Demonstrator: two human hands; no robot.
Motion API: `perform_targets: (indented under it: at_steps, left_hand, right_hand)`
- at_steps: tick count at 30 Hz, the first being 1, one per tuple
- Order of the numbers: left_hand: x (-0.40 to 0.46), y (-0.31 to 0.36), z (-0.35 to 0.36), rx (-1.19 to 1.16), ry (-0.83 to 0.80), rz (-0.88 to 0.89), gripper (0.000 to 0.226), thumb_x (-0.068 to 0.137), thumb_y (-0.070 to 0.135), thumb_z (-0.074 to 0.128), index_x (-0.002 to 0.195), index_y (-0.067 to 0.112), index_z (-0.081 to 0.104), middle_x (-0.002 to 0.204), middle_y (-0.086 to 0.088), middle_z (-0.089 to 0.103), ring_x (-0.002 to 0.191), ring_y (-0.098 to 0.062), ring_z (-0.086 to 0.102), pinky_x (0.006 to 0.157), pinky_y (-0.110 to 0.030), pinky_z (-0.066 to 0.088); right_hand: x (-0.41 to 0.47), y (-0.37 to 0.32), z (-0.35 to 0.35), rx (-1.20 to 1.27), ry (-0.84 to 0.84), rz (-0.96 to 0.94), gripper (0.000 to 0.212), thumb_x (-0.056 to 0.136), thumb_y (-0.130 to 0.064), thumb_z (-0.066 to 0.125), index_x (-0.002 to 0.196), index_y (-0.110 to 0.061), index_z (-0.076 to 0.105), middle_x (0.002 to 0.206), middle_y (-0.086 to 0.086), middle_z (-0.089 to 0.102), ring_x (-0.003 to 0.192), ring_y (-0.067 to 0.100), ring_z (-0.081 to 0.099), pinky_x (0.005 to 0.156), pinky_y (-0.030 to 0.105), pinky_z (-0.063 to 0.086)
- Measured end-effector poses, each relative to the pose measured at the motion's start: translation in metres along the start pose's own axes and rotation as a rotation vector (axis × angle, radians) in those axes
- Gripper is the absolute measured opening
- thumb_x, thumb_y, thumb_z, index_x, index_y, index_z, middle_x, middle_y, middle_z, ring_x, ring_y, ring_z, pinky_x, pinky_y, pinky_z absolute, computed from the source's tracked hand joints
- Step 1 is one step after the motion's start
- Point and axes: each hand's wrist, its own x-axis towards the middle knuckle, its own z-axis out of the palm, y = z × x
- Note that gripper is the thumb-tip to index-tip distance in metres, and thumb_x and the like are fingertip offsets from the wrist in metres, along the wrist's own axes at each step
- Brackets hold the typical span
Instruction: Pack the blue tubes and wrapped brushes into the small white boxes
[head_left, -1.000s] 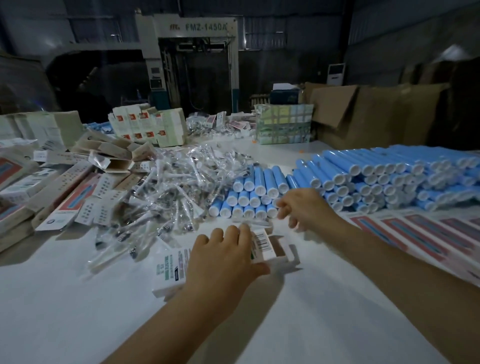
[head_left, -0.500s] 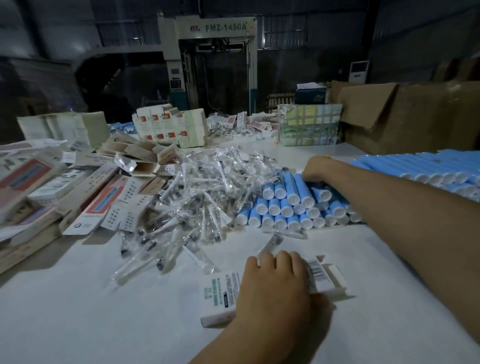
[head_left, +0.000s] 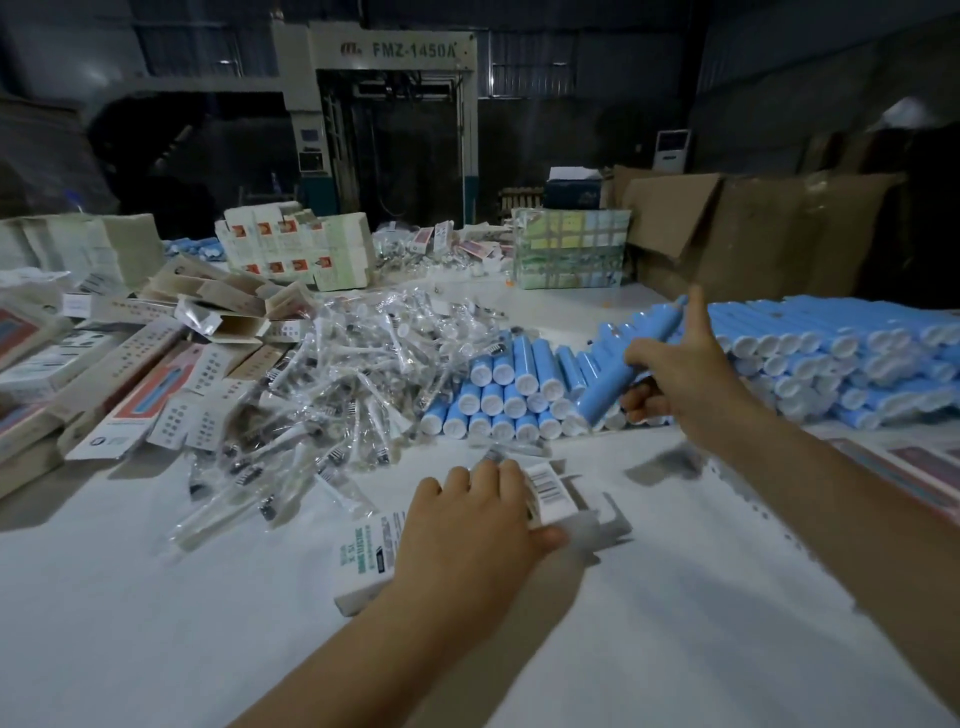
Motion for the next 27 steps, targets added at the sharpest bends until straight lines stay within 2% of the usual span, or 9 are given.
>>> perform_targets:
  at_steps: [3, 7, 8, 11, 14, 16, 19, 24, 27]
  left_hand:
    - [-0.003, 0.000, -0.001, 0.014, 0.077, -0.029, 0.089, 0.076, 0.069, -0.003, 0.142, 0.017, 0.024, 0.130, -0.001, 0.047, 0.113, -0.024, 0.047, 0.088, -0.036, 0.034]
    - [-0.005, 0.005, -0.005, 0.018, 0.101, -0.085, 0.083, 0.079, 0.068, 0.000, 0.139, 0.018, 0.028, 0.125, 0.001, 0.048, 0.110, -0.022, 0.048, 0.085, -0.034, 0.034]
    - [-0.006, 0.006, -0.005, 0.016, 0.103, -0.101, 0.082, 0.079, 0.069, 0.001, 0.138, 0.019, 0.029, 0.124, 0.001, 0.048, 0.109, -0.022, 0.048, 0.084, -0.034, 0.034]
    - [-0.007, 0.006, -0.007, 0.011, 0.119, -0.129, 0.084, 0.078, 0.070, 0.001, 0.138, 0.018, 0.030, 0.124, 0.001, 0.049, 0.108, -0.021, 0.049, 0.084, -0.033, 0.034]
    - [-0.009, 0.006, -0.008, 0.016, 0.113, -0.134, 0.087, 0.077, 0.070, -0.001, 0.140, 0.017, 0.029, 0.126, 0.000, 0.049, 0.110, -0.021, 0.049, 0.086, -0.033, 0.034]
    - [-0.009, 0.006, -0.009, 0.011, 0.096, -0.124, 0.087, 0.077, 0.070, 0.000, 0.140, 0.017, 0.028, 0.128, -0.001, 0.049, 0.112, -0.022, 0.048, 0.088, -0.034, 0.035]
    - [-0.010, 0.008, -0.009, 0.024, 0.063, -0.091, 0.086, 0.079, 0.070, 0.003, 0.142, 0.016, 0.025, 0.131, -0.001, 0.047, 0.115, -0.023, 0.047, 0.090, -0.035, 0.034]
    - [-0.014, 0.017, -0.007, 0.002, 0.040, -0.006, 0.081, 0.085, 0.072, 0.014, 0.140, 0.014, 0.028, 0.133, -0.006, 0.046, 0.116, -0.027, 0.045, 0.092, -0.038, 0.034]
    - [-0.014, 0.028, -0.012, 0.015, -0.042, 0.058, 0.094, 0.076, 0.077, 0.007, 0.137, 0.010, 0.033, 0.128, -0.009, 0.049, 0.114, -0.029, 0.047, 0.094, -0.041, 0.034]
  right_hand:
    - [-0.042, 0.020, -0.014, 0.110, 0.067, -0.044, 0.097, 0.084, 0.006, 0.055, 0.146, -0.050, 0.004, 0.092, 0.021, 0.060, 0.041, 0.022, 0.059, 0.042, 0.031, 0.050]
    - [-0.060, 0.029, -0.006, 0.141, 0.096, -0.099, 0.094, 0.084, 0.008, 0.058, 0.143, -0.049, 0.012, 0.102, 0.020, 0.058, 0.043, 0.018, 0.059, 0.046, 0.031, 0.050]
    - [-0.064, 0.031, -0.001, 0.158, 0.085, -0.090, 0.090, 0.084, 0.007, 0.059, 0.141, -0.048, 0.016, 0.098, 0.021, 0.058, 0.043, 0.016, 0.058, 0.044, 0.030, 0.049]
    - [-0.075, 0.040, 0.013, 0.178, 0.026, -0.060, 0.063, 0.086, 0.002, 0.060, 0.132, -0.032, 0.034, 0.070, 0.012, 0.061, 0.042, 0.012, 0.053, 0.038, 0.025, 0.043]
    - [-0.082, 0.048, 0.018, 0.039, 0.020, -0.070, 0.011, 0.093, -0.017, 0.057, 0.097, -0.011, 0.066, 0.047, -0.006, 0.053, 0.042, 0.008, 0.043, 0.042, 0.025, 0.037]
    - [-0.081, 0.050, 0.016, -0.004, 0.048, -0.034, 0.040, 0.097, -0.030, 0.052, 0.066, -0.010, 0.069, 0.039, -0.011, 0.047, 0.042, 0.004, 0.039, 0.051, 0.024, 0.033]
    - [-0.079, 0.047, 0.012, 0.024, 0.089, -0.006, 0.059, 0.097, -0.037, 0.050, 0.044, -0.015, 0.063, 0.037, -0.009, 0.043, 0.036, 0.002, 0.037, 0.048, 0.022, 0.031]
    - [-0.065, 0.036, 0.009, 0.042, 0.089, -0.062, 0.055, 0.097, -0.031, 0.051, 0.046, -0.014, 0.062, 0.041, -0.003, 0.045, 0.037, 0.007, 0.036, 0.037, 0.018, 0.030]
    - [-0.054, 0.025, 0.021, -0.132, -0.077, -0.188, 0.042, 0.096, -0.026, 0.054, 0.057, -0.011, 0.063, 0.042, -0.004, 0.051, 0.037, 0.004, 0.040, 0.037, 0.015, 0.032]
